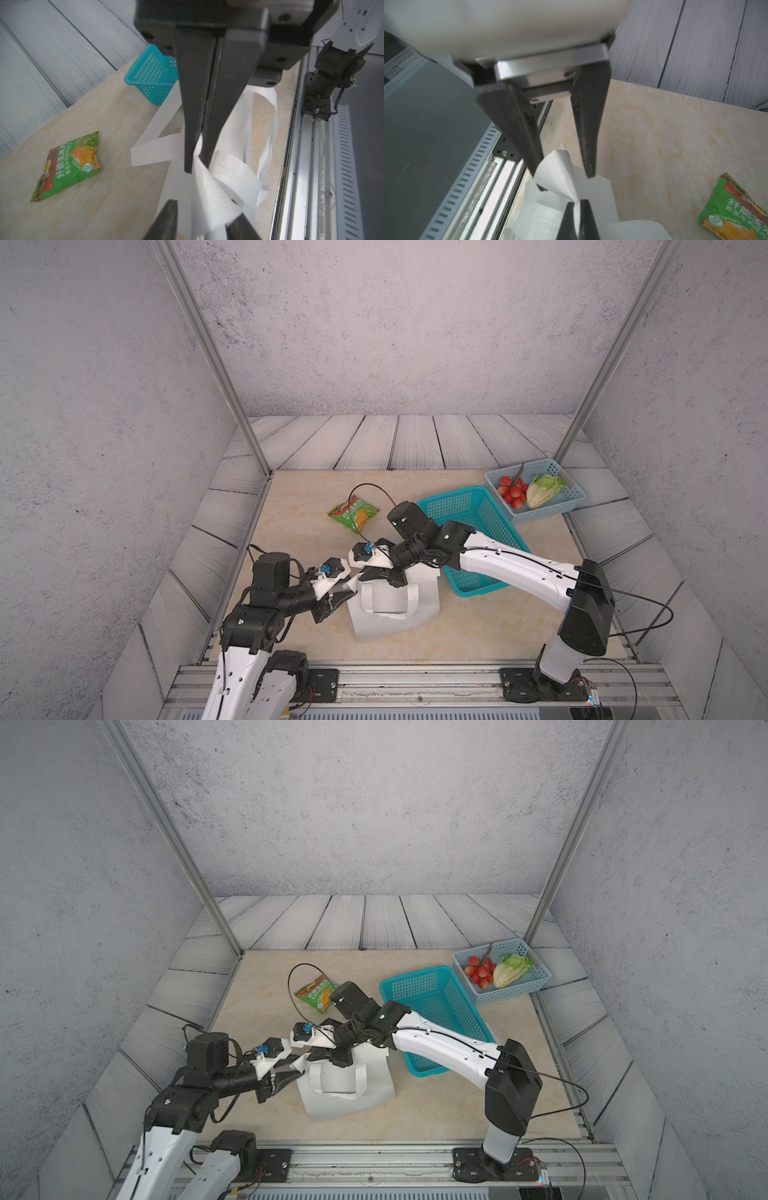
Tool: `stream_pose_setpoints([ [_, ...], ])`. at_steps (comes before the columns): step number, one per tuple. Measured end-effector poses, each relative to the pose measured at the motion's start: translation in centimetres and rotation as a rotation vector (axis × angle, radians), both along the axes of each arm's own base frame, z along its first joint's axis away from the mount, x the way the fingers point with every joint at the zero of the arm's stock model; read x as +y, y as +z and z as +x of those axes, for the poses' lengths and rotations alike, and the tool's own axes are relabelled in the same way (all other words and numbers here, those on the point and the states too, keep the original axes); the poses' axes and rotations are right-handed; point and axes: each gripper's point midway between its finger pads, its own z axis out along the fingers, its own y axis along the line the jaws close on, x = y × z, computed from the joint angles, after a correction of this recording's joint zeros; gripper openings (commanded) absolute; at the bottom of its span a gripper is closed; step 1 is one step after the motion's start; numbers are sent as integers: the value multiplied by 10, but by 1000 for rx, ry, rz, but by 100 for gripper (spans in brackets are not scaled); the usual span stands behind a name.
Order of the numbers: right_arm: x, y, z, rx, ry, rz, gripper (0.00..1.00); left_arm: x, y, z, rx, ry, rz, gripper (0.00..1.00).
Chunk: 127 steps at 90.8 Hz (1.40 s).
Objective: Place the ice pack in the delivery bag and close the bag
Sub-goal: Seal the delivery bag at the center of the board.
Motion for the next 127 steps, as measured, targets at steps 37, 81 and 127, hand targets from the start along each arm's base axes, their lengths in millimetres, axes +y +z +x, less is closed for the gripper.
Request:
stream_pose_setpoints([
  [37,-3,1,-2,-17,-13,6,0,3,1,3,49,88,-56,75],
  [81,-6,2,-2,-28,-21,14,0,-11,9,9,23,-17,-117,1],
  [127,-16,-1,1,-58,-45,10,0,-14,10,4,-32,-67,-95,0],
])
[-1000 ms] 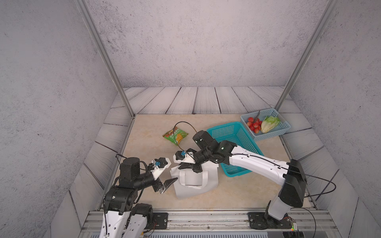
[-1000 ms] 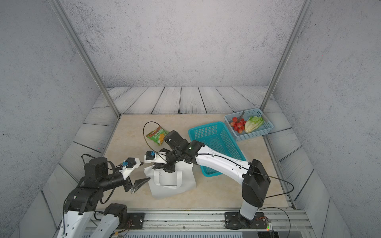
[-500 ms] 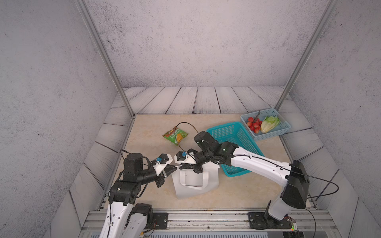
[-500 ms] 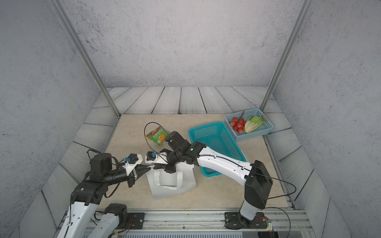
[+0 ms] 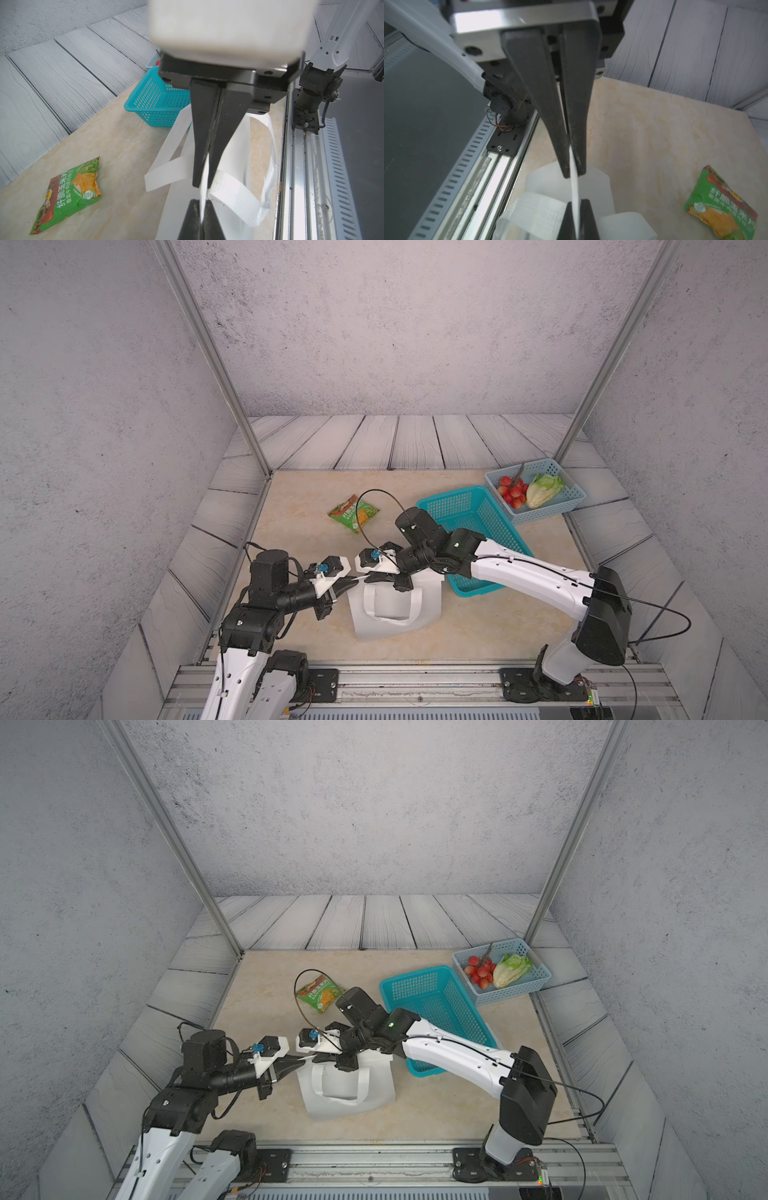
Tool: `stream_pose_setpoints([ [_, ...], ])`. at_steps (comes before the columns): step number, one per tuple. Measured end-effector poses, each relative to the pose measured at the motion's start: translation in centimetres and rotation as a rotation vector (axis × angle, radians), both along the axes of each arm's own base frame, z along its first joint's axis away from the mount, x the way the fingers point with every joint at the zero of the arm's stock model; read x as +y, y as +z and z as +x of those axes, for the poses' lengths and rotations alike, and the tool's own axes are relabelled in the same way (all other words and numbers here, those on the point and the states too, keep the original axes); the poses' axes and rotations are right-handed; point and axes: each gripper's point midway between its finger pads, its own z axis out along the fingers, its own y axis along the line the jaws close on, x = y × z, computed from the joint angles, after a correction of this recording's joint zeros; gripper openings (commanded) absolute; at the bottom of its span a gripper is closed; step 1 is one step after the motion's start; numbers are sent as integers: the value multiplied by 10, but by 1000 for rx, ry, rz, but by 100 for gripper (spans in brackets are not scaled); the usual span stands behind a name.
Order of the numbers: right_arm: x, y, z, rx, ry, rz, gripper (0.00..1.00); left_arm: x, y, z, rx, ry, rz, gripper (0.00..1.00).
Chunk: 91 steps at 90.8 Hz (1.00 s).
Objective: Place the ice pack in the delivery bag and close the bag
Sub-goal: Seal the delivery bag at the center of the board.
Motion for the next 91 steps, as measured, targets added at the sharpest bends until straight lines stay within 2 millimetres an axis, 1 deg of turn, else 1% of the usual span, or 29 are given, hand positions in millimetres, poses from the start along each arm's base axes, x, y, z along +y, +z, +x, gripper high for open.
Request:
stream_pose_setpoints([
  [4,0,0,0,-1,0,0,1,0,0,0,-1,0,0,0],
  [5,0,0,0,-1,0,0,6,0,0,0,-1,0,0,0],
  [6,0,0,0,-1,0,-1,14,0,0,0,-1,0,0,0],
  [7,0,0,0,0,0,-1,14,0,0,0,-1,-1,0,0],
  [8,0,0,0,-1,1,0,18,0,0,0,-1,-1,0,0],
  [10,0,0,0,1,-1,0,32,0,0,0,-1,-1,0,0],
  [13,-1,0,1,4,-6,0,50,0,0,0,-1,0,0,0],
  [16,-3,1,2,8,-9,-2,61,0,0,0,-2,2,2,0],
  [22,-12,2,6,28,-28,-6,72,1,0,2,-7,10,6,0],
  [29,-30,10,14,55,-70,11,78,2,0,2,-10,14,9,0],
  [36,-50,18,24,71,-126,30,80,2,1,2,-16,15,10,0],
  [41,-61,22,31,69,-160,36,80,2,1,2,-18,15,10,0],
  [46,-66,22,34,70,-173,31,78,2,1,2,-19,15,10,0],
  [54,-65,13,32,88,-167,5,75,2,1,2,-19,15,10,0],
  [66,-62,-1,32,117,-162,-33,66,2,1,1,-17,15,9,0],
  [74,-57,-2,32,120,-146,-43,60,2,1,2,-12,18,8,0],
  [76,-56,-3,33,121,-144,-47,57,2,1,2,-11,19,7,0],
  [79,-54,-3,33,125,-140,-51,49,2,1,2,-8,20,6,0],
  [81,-53,-3,33,125,-134,-52,42,2,1,2,-7,21,6,0],
  [88,-49,-3,29,131,-114,-56,12,3,0,2,-4,24,5,0],
  [91,-48,-2,27,134,-104,-57,5,3,1,2,-3,25,5,0],
])
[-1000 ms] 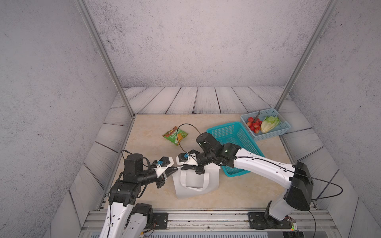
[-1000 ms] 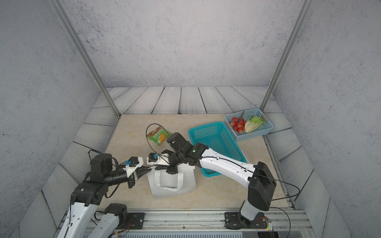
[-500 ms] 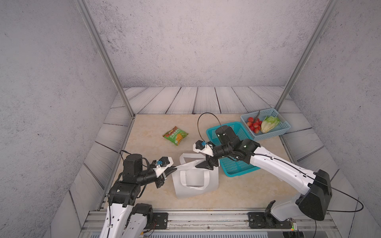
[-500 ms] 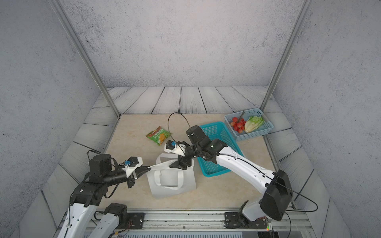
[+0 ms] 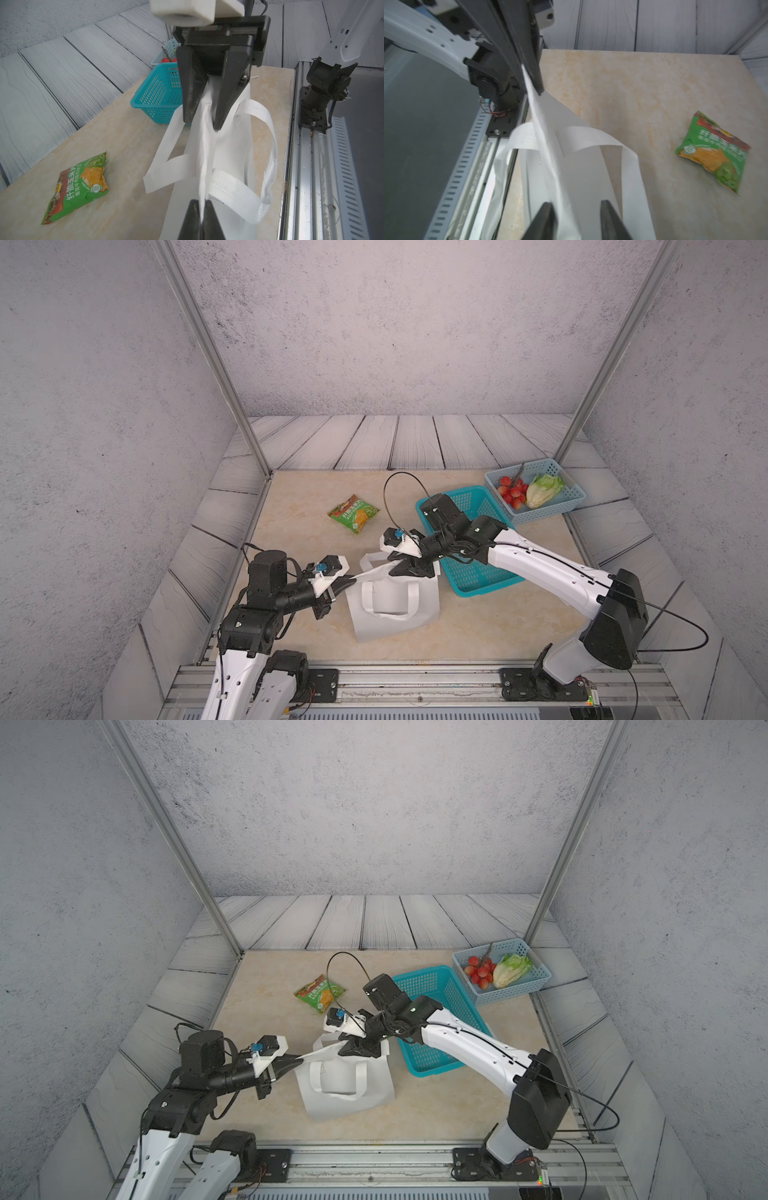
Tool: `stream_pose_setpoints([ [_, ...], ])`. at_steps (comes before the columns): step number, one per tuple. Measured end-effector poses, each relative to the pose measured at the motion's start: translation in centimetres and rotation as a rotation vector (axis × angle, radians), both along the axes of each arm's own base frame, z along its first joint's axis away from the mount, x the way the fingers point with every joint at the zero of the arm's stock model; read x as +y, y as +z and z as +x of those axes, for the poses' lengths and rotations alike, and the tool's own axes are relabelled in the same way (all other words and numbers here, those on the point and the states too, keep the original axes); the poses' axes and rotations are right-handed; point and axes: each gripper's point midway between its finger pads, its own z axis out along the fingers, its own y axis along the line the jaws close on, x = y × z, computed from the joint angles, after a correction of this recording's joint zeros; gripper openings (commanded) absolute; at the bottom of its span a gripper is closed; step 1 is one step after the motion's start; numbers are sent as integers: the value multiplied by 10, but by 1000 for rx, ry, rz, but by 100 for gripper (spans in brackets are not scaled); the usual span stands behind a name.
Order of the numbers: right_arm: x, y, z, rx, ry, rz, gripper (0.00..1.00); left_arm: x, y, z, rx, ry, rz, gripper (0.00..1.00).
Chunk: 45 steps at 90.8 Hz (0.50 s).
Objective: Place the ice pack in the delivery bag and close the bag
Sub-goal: Seal the delivery bag at the center of the board.
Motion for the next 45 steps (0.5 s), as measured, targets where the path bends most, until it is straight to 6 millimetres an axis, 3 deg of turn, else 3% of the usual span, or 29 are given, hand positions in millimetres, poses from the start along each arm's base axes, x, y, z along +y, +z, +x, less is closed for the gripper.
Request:
stream_pose_setpoints([
  [4,0,0,-2,5,6,-3,1,0,0,0,1,0,-1,0],
  [8,0,-1,-4,10,8,-9,3,0,-1,0,6,3,-1,0],
  [12,0,-1,-4,11,8,-10,26,0,-1,0,9,4,-2,0],
  [14,0,-1,-4,13,7,-10,44,0,0,0,9,5,-3,1],
  [17,0,0,-4,12,6,-8,62,0,0,0,11,7,-4,4],
  [20,-1,4,-4,11,1,-4,74,0,1,1,4,9,-7,15],
  [23,-3,8,-4,11,-6,0,83,0,2,2,1,10,-10,36],
  [28,-6,18,-6,3,-18,17,92,0,4,3,2,18,-15,71],
  [33,-13,33,-6,-18,-39,50,98,1,4,5,11,34,-19,96],
  [45,-53,79,-5,-100,-154,193,99,5,11,8,7,85,-36,100],
])
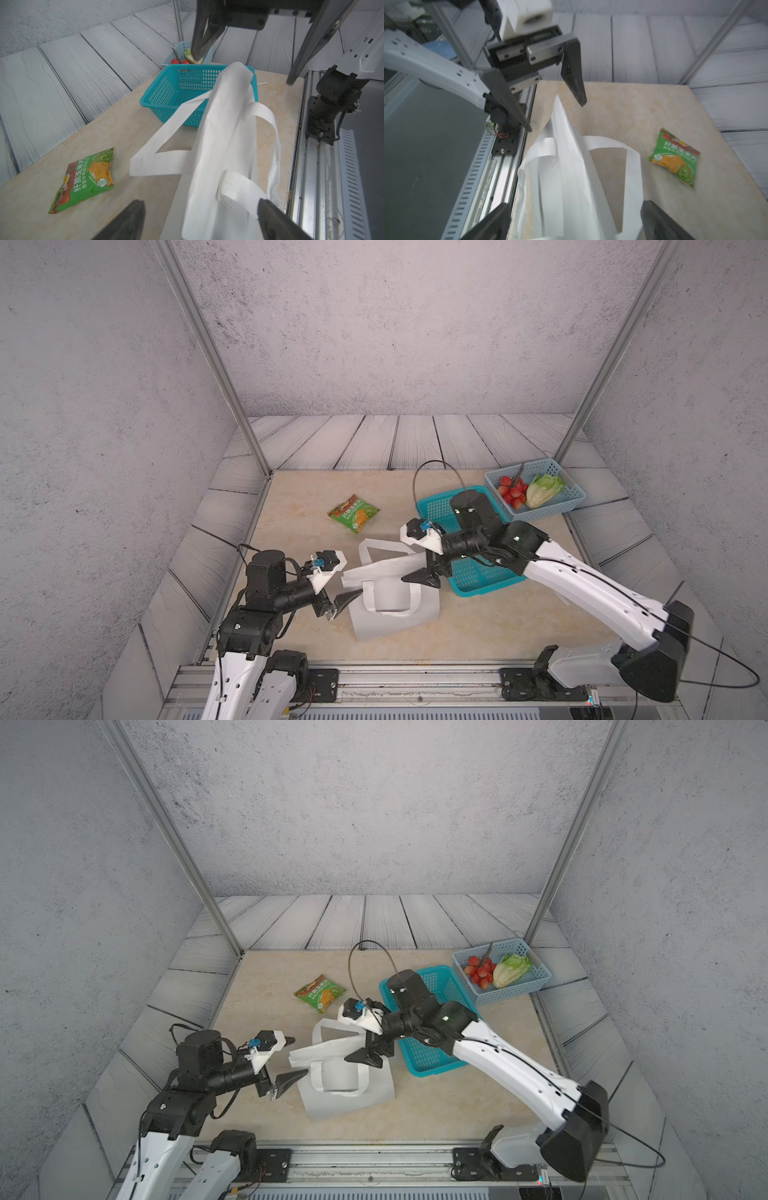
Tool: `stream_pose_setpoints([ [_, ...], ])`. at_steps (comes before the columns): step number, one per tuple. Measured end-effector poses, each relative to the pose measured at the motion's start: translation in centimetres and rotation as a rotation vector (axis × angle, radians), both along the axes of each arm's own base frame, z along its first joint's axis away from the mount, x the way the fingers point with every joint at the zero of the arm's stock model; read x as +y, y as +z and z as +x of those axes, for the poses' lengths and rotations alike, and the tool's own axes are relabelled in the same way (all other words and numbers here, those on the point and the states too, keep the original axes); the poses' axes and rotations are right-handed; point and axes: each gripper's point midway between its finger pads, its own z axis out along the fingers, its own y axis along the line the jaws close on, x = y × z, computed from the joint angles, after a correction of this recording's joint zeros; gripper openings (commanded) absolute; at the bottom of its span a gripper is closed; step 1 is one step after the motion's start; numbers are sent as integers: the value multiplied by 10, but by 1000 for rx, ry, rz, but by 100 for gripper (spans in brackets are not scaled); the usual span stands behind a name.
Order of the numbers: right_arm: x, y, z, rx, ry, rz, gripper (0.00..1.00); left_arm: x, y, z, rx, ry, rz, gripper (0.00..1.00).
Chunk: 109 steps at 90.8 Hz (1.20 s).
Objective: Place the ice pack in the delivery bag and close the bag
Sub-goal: Seal the delivery bag at the center of the board, then reset both arms
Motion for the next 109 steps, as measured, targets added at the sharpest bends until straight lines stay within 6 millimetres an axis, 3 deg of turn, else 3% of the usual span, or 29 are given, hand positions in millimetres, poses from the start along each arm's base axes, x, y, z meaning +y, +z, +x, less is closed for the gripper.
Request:
stream_pose_setpoints([
  [12,-48,32,13,-90,-196,126,99,9,28,7,-64,105,-33,100],
  [27,-99,51,50,-150,-595,209,99,44,93,22,-211,396,-140,100],
  [34,-143,51,77,-153,-855,236,99,68,119,28,-275,557,-204,100],
  [38,-181,45,96,-129,-1040,256,99,81,123,31,-286,639,-228,100],
  [42,-221,33,113,-86,-1214,273,99,94,119,38,-279,728,-240,100],
  [49,-290,1,130,-2,-1510,292,99,116,91,52,-224,876,-222,100],
  [53,-314,-27,133,64,-1622,284,99,127,65,60,-171,953,-193,100],
  [60,-337,-79,137,201,-1739,265,99,142,18,71,-70,1058,-130,100],
  [72,-346,-164,144,470,-1783,216,99,159,-42,85,61,1184,-28,100],
  [80,-332,-195,163,618,-1700,143,92,163,-59,101,107,1229,2,100],
  [93,-310,-197,201,675,-1550,121,88,164,-76,123,154,1262,12,100],
  [99,-299,-192,209,680,-1482,133,82,164,-74,126,146,1267,-6,100],
  [109,-274,-189,216,695,-1376,133,82,165,-64,128,108,1279,-46,100],
])
